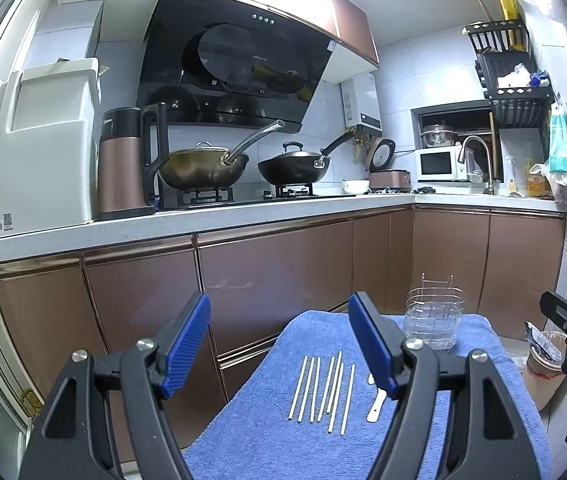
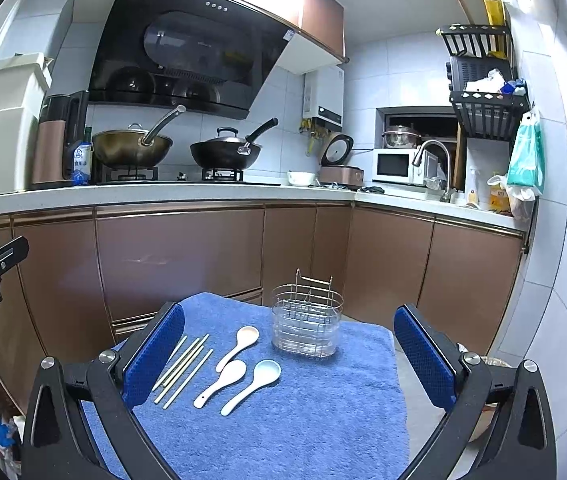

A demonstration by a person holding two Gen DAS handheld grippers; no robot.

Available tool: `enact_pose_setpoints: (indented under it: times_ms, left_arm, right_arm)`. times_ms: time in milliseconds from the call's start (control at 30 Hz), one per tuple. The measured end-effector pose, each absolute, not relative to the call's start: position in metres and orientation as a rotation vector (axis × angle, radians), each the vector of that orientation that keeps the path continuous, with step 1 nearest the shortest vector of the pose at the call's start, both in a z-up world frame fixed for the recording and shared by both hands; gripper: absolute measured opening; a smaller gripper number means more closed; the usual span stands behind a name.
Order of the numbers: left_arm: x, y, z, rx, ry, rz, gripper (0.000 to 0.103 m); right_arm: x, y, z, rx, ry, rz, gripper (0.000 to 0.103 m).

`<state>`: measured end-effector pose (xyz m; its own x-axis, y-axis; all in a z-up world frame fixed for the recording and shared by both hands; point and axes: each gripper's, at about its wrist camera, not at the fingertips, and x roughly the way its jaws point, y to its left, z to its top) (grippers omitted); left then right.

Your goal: Organize utensils

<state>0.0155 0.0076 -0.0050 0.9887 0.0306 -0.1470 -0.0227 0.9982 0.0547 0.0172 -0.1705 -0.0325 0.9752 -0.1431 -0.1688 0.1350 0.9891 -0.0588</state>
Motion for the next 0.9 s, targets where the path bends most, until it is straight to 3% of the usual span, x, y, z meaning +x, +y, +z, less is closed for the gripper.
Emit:
enact_pose_setpoints:
  times_ms: [900]
  left_arm:
    - [0.067, -0.012, -0.013, 0.066, 0.203, -0.021, 0.070]
  right_arm:
    - [0.065, -0.190, -0.036, -0.031, 0.281, -0.218, 0.103]
